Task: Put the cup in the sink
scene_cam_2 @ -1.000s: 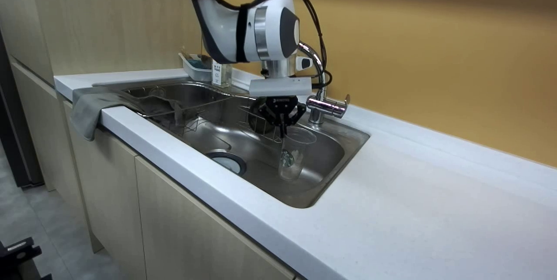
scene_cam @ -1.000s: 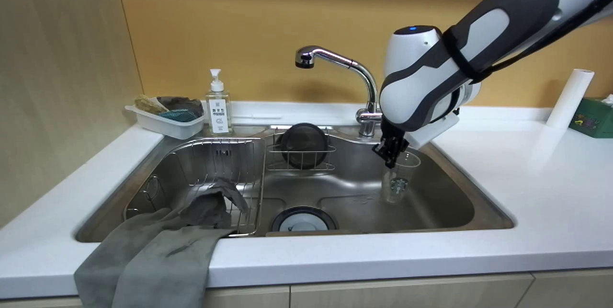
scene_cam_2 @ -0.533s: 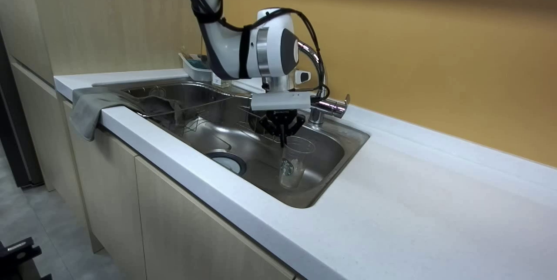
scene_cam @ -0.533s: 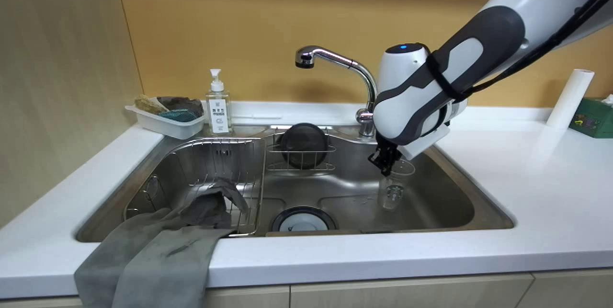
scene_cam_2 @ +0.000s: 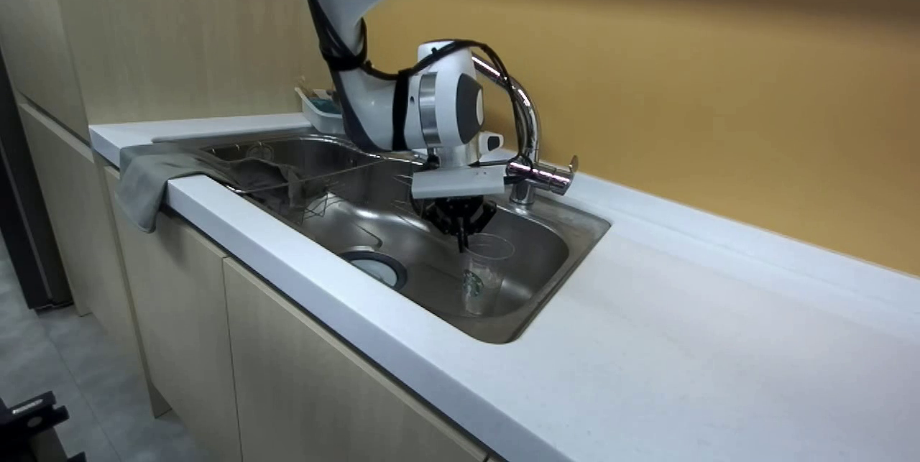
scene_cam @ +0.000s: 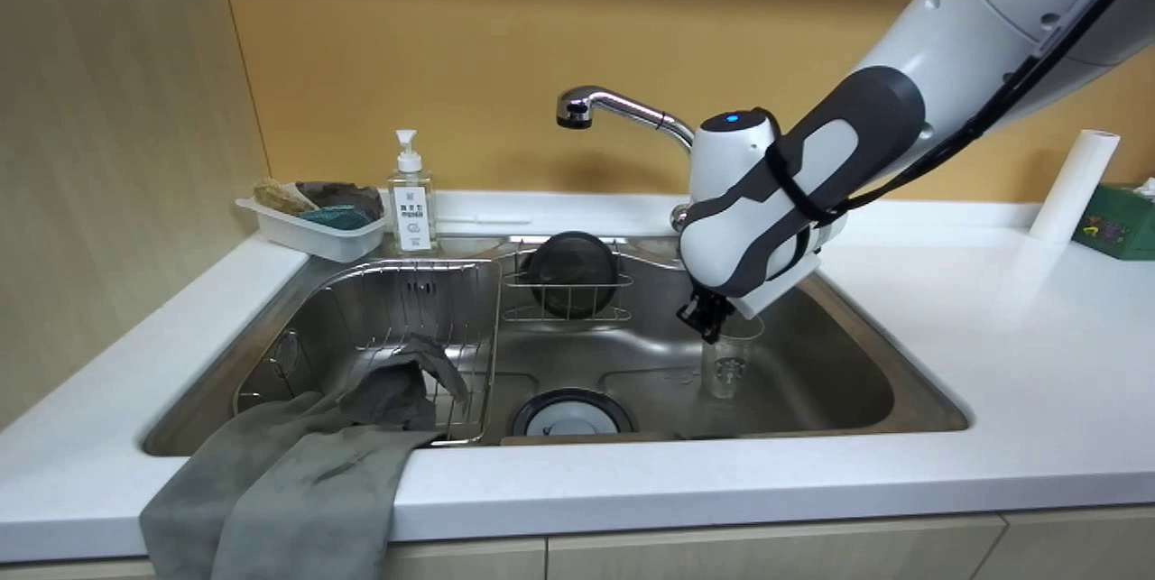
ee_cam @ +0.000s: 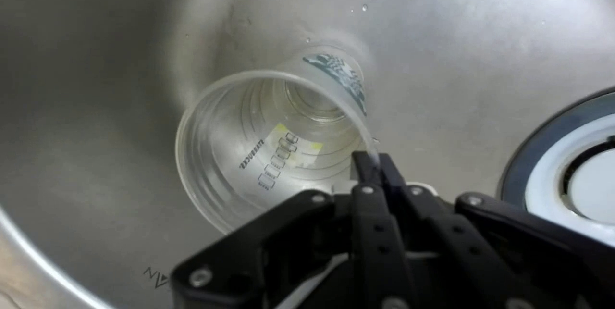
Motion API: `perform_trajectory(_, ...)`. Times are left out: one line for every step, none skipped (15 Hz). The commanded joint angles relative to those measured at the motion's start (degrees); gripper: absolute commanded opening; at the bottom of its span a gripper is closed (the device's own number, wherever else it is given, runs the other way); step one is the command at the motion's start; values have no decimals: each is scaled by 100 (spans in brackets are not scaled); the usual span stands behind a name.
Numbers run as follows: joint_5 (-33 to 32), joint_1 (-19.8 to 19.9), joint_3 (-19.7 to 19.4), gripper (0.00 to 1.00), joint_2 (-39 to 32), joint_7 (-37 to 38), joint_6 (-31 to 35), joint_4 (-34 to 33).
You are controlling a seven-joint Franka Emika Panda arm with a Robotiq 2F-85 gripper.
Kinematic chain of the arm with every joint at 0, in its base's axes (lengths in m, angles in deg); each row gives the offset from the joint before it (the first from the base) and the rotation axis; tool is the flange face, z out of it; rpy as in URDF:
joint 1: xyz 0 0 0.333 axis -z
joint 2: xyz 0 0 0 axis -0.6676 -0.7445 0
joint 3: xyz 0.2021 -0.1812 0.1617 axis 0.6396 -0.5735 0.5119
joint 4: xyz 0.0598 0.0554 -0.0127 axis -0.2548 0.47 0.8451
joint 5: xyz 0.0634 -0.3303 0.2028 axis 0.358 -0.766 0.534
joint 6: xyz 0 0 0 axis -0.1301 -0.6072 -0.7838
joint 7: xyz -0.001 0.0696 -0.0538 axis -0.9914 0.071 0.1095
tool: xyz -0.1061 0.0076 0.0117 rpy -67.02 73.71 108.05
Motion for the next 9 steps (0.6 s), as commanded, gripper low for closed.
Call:
perform_trajectory(-152, -133, -145, 1, -171, 228, 65, -268)
perform_trajectory(-125, -132, -142, 27, -174, 222, 46, -281)
perform_trajectory(-106, -133, -144, 32, -170, 229, 39, -291)
perform_trajectory(-117, -147, -157, 37, -146, 231, 22, -285)
perform_trajectory(-127, -166, -178, 44, -112, 270, 44, -269)
perform_trajectory(-140, -189, -200, 51, -67, 307, 55, -255)
perform_trajectory(-113, -191, -188, 58, -7, 318, 31, -238)
perform_trajectory(-78, -194, -174, 65, 60, 362, 30, -215)
perform_trajectory(-53, -196, -161, 72, 114, 405, 41, -199)
